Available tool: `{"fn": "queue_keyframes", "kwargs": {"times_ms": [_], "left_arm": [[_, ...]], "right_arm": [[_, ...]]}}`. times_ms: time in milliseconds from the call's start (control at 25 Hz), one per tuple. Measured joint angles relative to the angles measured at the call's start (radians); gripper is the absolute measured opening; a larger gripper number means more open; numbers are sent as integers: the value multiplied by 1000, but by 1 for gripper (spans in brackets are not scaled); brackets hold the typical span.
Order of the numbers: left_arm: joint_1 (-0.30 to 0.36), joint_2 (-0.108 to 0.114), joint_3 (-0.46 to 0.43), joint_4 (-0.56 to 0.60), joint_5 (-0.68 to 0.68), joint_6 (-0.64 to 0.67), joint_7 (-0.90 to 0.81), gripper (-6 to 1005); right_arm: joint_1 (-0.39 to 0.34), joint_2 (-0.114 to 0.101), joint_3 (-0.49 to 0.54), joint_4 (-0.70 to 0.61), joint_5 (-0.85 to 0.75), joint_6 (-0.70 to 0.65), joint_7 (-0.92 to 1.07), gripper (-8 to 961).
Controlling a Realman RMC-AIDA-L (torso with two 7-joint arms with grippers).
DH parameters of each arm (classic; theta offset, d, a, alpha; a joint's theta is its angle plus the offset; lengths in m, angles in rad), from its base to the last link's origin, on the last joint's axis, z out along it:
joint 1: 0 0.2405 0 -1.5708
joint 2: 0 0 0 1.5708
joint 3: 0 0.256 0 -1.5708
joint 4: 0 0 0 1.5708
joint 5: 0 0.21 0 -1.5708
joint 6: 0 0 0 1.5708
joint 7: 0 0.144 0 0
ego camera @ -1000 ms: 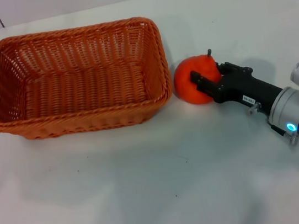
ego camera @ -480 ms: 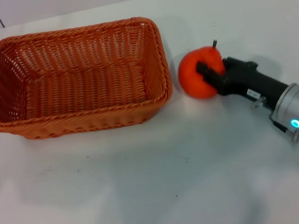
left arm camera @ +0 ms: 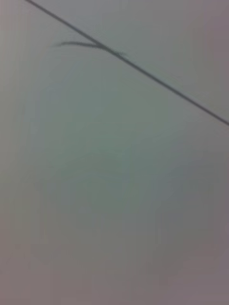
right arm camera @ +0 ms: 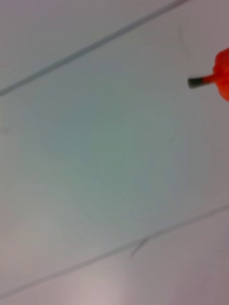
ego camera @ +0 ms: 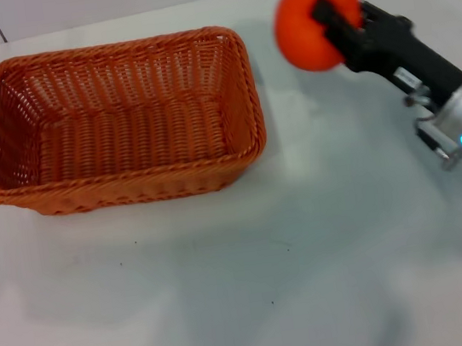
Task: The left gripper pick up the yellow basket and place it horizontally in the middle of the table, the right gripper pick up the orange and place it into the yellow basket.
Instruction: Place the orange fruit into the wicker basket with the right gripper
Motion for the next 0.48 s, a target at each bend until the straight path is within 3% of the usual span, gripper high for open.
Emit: {"fn": "queue_keyframes", "kwargs": {"times_ms": [480], "left_arm": [[-2, -3, -2, -30, -1, -21, 13, 892]], "right_arm": [[232, 7, -11, -84, -304, 145, 223, 261]]}}
